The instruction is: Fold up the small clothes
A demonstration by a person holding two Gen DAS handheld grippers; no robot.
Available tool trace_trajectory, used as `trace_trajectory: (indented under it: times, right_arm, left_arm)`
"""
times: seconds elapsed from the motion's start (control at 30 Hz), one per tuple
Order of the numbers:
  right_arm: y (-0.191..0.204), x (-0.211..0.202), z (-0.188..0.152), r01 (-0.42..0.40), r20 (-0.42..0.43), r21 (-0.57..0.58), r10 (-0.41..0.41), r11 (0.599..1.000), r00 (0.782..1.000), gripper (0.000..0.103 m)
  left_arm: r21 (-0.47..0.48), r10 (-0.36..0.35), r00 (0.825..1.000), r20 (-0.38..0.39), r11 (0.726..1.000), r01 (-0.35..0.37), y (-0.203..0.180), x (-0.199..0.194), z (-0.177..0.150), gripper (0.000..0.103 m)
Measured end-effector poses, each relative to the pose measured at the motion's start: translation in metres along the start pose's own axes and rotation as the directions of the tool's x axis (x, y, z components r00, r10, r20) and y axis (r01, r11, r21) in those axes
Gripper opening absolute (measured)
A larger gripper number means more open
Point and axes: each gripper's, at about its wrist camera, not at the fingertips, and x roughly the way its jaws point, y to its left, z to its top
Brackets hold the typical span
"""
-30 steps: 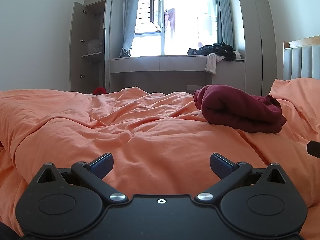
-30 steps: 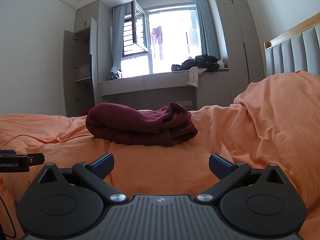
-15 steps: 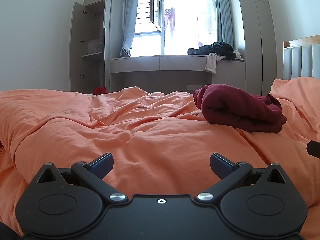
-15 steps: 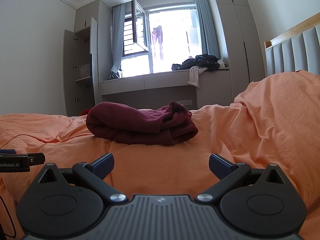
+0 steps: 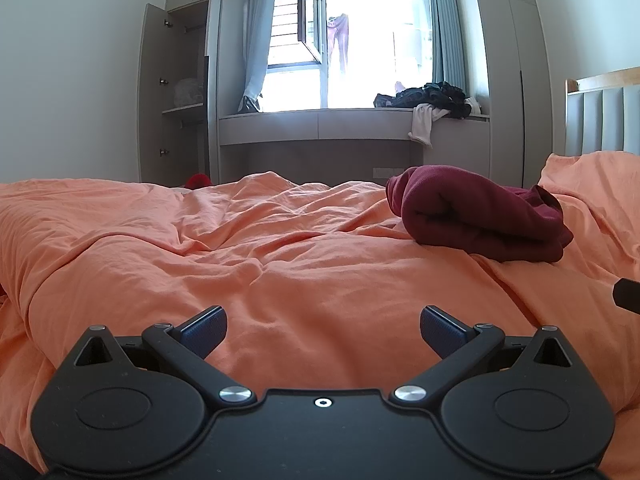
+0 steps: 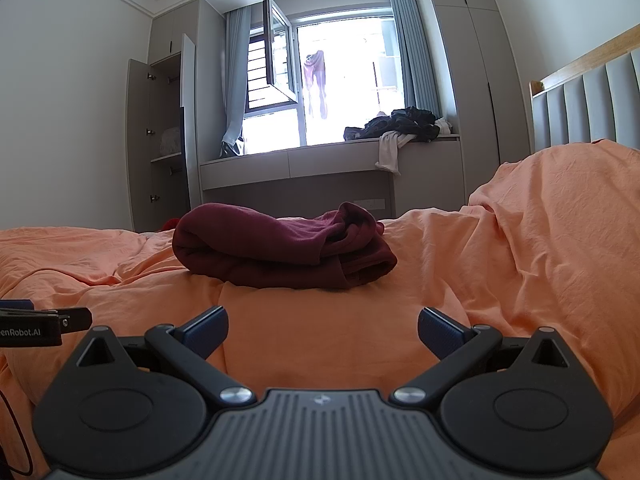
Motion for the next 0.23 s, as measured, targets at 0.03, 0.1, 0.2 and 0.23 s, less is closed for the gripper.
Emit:
trace_trajectory:
  times: [0.03,0.1,0.2,0.23]
  right_arm:
    - [0.0002,0.0005,-0.0007,0.0,-0.002,0.0,0.0,1.0,1.0,0.103]
    - [0.001,0.0002,-0.0019,0.0,-0.002,-0.001,0.0,1.0,1.0,0.103]
    - [0.0005,0.0007,-0.0014,0.0,-0.002,-0.001,0.0,1.0,1.0,0.103]
    - [0.0004,0.0007,-0.0014,0.0,-0.002,0.0,0.0,1.0,1.0,0.103]
  left_arm:
    - [0.001,0.0,1.0,-0.001,1.0,0.0,-0.0003,0.0004,-0.0003,0.103]
    - [0.002,-0.001,1.0,-0.004,1.0,0.001,-0.0002,0.0007,-0.001,0.103]
    - [0.006,-0.002,1.0,-0.006,1.0,0.002,-0.0012,0.0015,-0.001,0.103]
    - [0.006,-0.002,1.0,-0.006,1.0,0.002,-0.0016,0.0017,-0.0008,0.103]
